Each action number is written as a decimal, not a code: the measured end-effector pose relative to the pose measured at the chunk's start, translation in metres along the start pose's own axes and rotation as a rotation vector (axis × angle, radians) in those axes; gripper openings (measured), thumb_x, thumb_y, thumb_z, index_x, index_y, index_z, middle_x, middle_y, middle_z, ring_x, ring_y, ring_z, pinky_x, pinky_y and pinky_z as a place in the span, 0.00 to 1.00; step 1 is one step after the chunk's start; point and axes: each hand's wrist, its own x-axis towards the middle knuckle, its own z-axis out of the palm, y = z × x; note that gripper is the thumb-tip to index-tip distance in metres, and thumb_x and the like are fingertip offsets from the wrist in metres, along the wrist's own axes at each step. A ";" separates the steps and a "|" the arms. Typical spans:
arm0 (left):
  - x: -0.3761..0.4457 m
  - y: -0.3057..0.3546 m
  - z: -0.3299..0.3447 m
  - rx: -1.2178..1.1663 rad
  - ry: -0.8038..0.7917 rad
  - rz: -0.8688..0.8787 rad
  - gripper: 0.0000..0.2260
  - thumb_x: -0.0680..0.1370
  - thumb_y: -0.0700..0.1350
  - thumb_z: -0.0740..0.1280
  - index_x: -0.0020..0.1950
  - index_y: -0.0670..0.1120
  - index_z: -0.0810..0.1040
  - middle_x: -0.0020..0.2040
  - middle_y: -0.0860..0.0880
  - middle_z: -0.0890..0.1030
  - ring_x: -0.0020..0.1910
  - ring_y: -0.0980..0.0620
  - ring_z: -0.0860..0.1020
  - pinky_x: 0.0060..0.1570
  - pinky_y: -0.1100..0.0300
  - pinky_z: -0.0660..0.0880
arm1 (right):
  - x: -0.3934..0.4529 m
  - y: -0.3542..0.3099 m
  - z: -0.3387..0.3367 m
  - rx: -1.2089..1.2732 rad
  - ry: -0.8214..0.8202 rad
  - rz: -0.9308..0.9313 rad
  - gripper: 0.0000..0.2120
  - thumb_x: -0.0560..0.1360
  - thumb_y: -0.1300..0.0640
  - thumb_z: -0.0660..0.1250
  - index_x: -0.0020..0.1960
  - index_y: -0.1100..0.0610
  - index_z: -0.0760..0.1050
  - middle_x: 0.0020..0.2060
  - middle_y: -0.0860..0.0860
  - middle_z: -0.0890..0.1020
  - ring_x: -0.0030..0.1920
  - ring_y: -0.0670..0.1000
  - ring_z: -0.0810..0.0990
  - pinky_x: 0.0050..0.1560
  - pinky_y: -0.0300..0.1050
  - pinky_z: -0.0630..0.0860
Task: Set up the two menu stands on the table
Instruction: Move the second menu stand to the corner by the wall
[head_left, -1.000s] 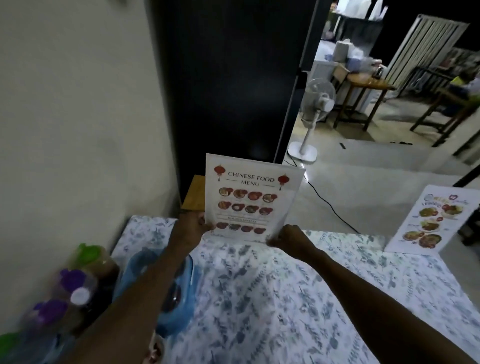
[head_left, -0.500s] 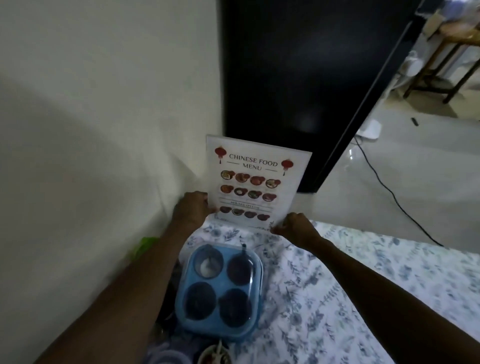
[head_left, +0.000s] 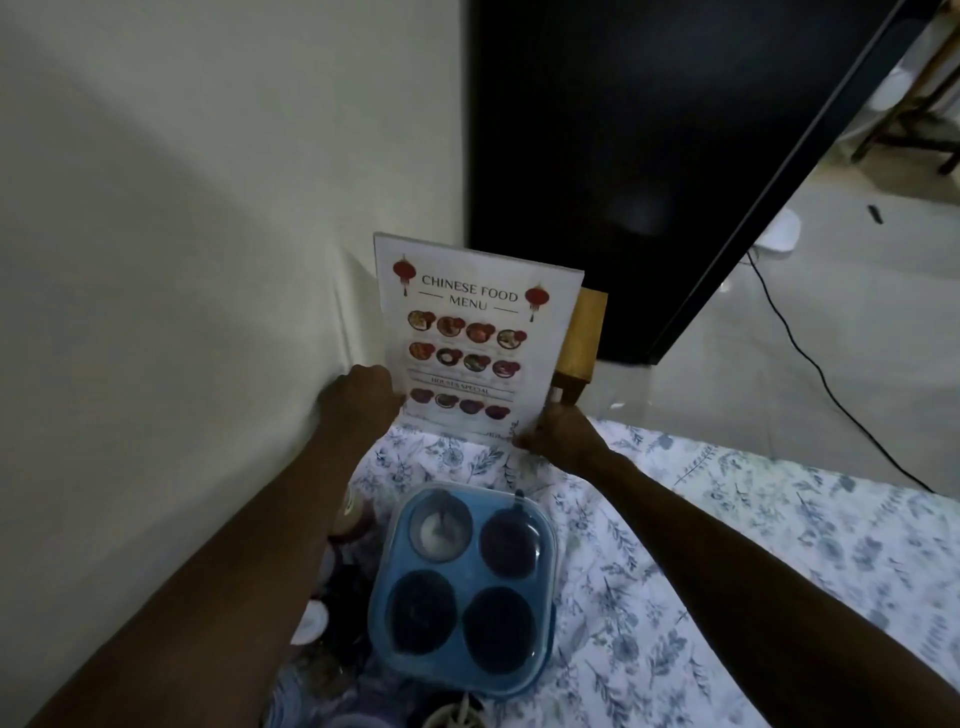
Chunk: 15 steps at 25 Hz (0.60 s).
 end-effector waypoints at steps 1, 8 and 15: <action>0.000 0.000 0.000 0.036 0.005 -0.003 0.20 0.78 0.55 0.67 0.54 0.38 0.77 0.53 0.37 0.81 0.53 0.36 0.81 0.51 0.47 0.77 | 0.002 -0.003 0.001 -0.017 -0.002 -0.010 0.22 0.72 0.56 0.74 0.63 0.59 0.75 0.59 0.58 0.82 0.59 0.58 0.81 0.59 0.55 0.80; -0.007 -0.005 0.001 0.059 0.005 0.003 0.22 0.79 0.59 0.63 0.56 0.40 0.78 0.54 0.40 0.82 0.53 0.40 0.81 0.50 0.50 0.77 | 0.009 -0.020 0.012 -0.049 0.018 -0.011 0.22 0.72 0.54 0.74 0.63 0.61 0.76 0.59 0.59 0.82 0.59 0.59 0.81 0.59 0.55 0.80; -0.003 -0.010 -0.002 0.043 -0.031 0.017 0.21 0.78 0.57 0.65 0.61 0.42 0.77 0.59 0.42 0.80 0.59 0.42 0.79 0.57 0.49 0.76 | 0.017 -0.039 0.031 -0.010 0.043 0.016 0.20 0.71 0.54 0.75 0.60 0.60 0.77 0.57 0.58 0.83 0.57 0.56 0.82 0.57 0.50 0.80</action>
